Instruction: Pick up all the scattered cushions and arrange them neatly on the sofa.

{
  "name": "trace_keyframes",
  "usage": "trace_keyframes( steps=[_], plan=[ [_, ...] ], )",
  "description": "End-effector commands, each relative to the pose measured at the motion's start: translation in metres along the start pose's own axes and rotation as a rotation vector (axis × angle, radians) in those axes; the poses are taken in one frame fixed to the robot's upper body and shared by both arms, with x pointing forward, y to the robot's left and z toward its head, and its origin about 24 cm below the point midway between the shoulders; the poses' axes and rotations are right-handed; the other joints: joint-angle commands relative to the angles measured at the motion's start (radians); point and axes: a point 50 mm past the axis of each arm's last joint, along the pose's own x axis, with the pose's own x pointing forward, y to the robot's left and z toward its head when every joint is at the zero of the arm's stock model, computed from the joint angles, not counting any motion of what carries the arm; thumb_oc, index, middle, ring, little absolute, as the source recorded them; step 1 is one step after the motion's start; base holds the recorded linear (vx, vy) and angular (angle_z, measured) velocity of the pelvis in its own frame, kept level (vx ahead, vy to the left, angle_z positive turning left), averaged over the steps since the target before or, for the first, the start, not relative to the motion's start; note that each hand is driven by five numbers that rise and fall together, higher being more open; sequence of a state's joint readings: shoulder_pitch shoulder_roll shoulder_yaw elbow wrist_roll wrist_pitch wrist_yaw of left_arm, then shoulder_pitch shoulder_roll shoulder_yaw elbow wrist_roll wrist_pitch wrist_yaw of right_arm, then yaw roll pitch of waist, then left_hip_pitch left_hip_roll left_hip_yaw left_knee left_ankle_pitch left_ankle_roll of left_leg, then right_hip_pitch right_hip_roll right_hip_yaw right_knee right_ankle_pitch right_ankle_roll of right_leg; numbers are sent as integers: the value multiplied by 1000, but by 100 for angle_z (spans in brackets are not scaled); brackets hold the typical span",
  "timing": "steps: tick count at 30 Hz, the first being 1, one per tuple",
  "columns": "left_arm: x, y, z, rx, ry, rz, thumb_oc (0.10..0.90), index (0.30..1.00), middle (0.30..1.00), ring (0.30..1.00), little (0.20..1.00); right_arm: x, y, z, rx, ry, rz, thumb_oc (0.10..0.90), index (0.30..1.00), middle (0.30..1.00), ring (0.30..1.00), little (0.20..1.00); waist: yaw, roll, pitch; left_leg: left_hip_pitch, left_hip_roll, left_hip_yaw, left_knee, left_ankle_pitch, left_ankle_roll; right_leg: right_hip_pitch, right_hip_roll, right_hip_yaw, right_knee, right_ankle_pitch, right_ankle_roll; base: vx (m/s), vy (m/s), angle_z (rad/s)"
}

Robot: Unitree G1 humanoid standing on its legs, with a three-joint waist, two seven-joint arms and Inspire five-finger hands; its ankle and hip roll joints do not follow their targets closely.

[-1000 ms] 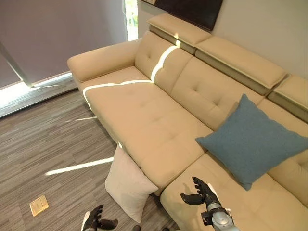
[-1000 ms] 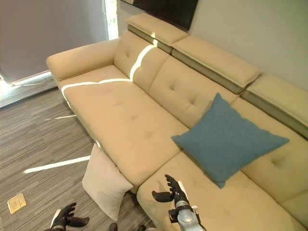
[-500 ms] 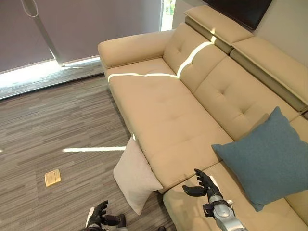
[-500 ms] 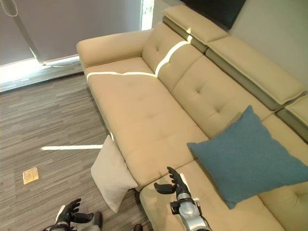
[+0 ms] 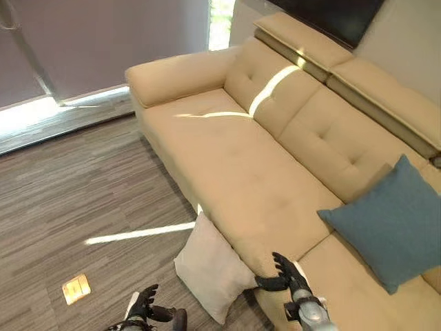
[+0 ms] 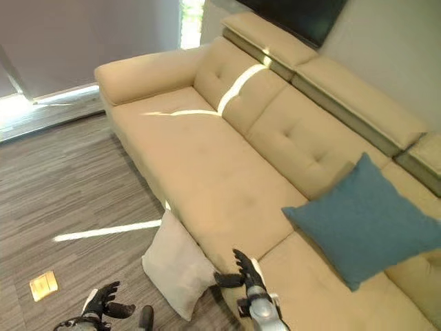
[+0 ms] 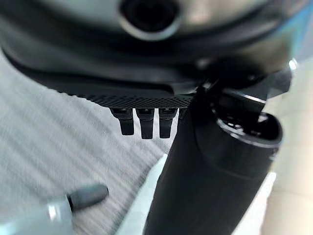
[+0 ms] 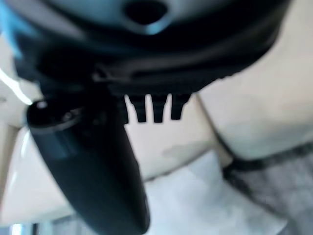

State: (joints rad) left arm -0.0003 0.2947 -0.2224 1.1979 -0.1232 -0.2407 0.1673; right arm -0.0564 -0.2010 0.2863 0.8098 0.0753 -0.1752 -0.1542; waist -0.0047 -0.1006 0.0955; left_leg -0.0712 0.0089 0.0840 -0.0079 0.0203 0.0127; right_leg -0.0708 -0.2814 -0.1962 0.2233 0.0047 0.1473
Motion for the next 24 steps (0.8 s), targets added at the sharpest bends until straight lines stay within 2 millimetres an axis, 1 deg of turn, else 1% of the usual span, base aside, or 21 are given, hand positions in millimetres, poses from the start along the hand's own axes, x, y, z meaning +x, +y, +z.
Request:
trace_keyframes(
  steps=[1,2,3,4,5,6,7,8,9,10,12,13,14,15,16,17,18,20,22,23,24],
  plan=[
    [2,8,10,-41,-64,26,800,900,900,900,900,6,-23,25,-62,-130,-44,800,900,900,900,900,-2,9,-25,-5,27,-22,50,-62,-30,-30,150,1,-2,-26,-28,18,142,-58],
    [2,8,10,-41,-64,26,800,900,900,900,900,6,-23,25,-62,-130,-44,800,900,900,900,900,-2,9,-27,-7,27,-22,49,-60,-30,-32,151,0,-4,-24,-28,1,169,-30],
    [1,9,6,-45,-51,28,800,900,900,900,900,6,-25,24,-65,-129,-44,800,900,900,900,900,-7,3,-35,4,-2,-7,39,-57,-24,-19,227,4,-13,-52,-36,-21,151,-22],
    [0,10,5,-50,-44,32,800,900,900,900,900,7,-24,26,-66,-132,-44,800,900,900,900,900,-2,-1,-36,14,-12,6,36,-60,-24,-17,240,-15,-22,-58,-44,-19,151,-20],
    [0,10,5,-50,-44,32,800,900,900,900,900,7,-24,26,-66,-132,-44,800,900,900,900,900,-2,-1,-35,15,-12,6,36,-60,-24,-16,240,-15,-22,-58,-44,-19,32,-25],
    [0,10,5,-56,-45,35,800,900,900,900,900,7,-24,27,-64,-134,-49,800,900,900,900,900,6,-4,-36,17,-14,16,42,-62,-28,-7,234,-51,-43,-70,-52,52,-26,-42],
    [0,7,3,-53,-42,26,800,900,900,900,900,5,-26,25,-61,-134,-51,800,900,900,900,900,-8,-13,-32,19,-26,15,83,-84,-27,15,254,11,-74,-74,-63,50,-27,-36],
    [0,7,3,-53,-42,26,800,900,900,900,900,5,-26,25,-61,-134,-51,800,900,900,900,900,-8,-13,-35,15,-26,14,83,-82,-27,13,254,11,-76,-72,-63,94,-41,-13],
    [-2,1,2,-80,-46,16,800,900,900,900,900,2,-32,20,-41,-125,-74,800,900,900,900,900,-14,-21,-31,-5,-25,35,163,-91,-53,37,247,20,-112,-59,-70,35,-24,17],
    [-2,1,2,-80,-46,15,800,900,900,900,900,2,-32,20,-41,-125,-74,800,900,900,900,900,-14,-20,-31,-7,-24,34,167,-93,-54,38,247,19,-113,-58,-70,30,-38,25],
    [-1,-5,9,-86,-67,1,800,900,900,900,900,1,-38,18,-43,-119,-96,800,900,900,900,900,-12,-27,-13,-73,-3,33,306,-60,-93,55,240,26,-136,-51,-81,-51,4,13],
    [-2,-12,7,-87,-58,-15,800,900,900,900,900,2,-38,19,-56,-115,-95,800,900,900,900,900,-1,-23,-2,-103,6,-3,367,-46,-101,60,244,49,-147,-51,-89,-71,39,1],
    [-2,-12,7,-87,-58,-15,800,900,900,900,900,2,-38,19,-56,-115,-95,800,900,900,900,900,0,-23,-2,-103,7,-3,368,-47,-101,60,245,50,-147,-51,-89,-61,70,-16],
    [-3,-15,6,-97,-53,-18,800,900,900,900,900,2,-38,19,-59,-117,-91,800,900,900,900,900,3,-20,-4,-104,11,-21,346,-56,-94,62,244,60,-156,-50,-86,23,68,-39],
    [-4,-17,4,-106,-46,-19,800,900,900,900,900,1,-37,17,-60,-111,-89,800,900,900,900,900,3,-21,-12,-100,24,-32,310,-76,-85,64,238,69,-166,-48,-77,78,176,-58],
    [-5,-19,2,-112,-37,-24,800,900,900,900,900,-1,-38,13,-66,-99,-87,800,900,900,900,900,3,-23,-24,-87,56,-46,237,-86,-79,68,226,87,-178,-47,-64,83,146,-57],
    [-5,-19,2,-112,-37,-25,800,900,900,900,900,-1,-38,13,-66,-99,-87,800,900,900,900,900,4,-23,-24,-85,56,-45,234,-85,-80,69,226,87,-178,-48,-64,100,179,-38],
    [-5,-22,3,-111,-39,-30,800,900,900,900,900,-2,-39,9,-70,-83,-92,800,900,900,900,900,9,-16,-29,-89,79,-113,158,-50,-86,72,225,111,-177,-53,-57,93,164,-36],
    [-3,-25,9,-117,-56,-35,800,900,900,900,900,-2,-42,7,-84,-73,-97,800,900,900,900,900,16,-5,-28,-85,70,-232,128,-40,-98,71,227,148,-159,-65,-54,77,225,-48],
    [-3,-28,12,-117,-59,-44,800,900,900,900,900,-2,-43,6,-89,-67,-96,800,900,900,900,900,13,0,-28,-80,63,-260,125,-37,-103,72,221,153,-150,-69,-53,77,263,-43],
    [-3,-30,11,-109,-54,-54,800,900,900,900,900,-3,-44,2,-90,-52,-96,800,900,900,900,900,8,8,-34,-61,63,-264,101,-45,-100,71,216,156,-142,-73,-47,127,394,-55]
  ],
)
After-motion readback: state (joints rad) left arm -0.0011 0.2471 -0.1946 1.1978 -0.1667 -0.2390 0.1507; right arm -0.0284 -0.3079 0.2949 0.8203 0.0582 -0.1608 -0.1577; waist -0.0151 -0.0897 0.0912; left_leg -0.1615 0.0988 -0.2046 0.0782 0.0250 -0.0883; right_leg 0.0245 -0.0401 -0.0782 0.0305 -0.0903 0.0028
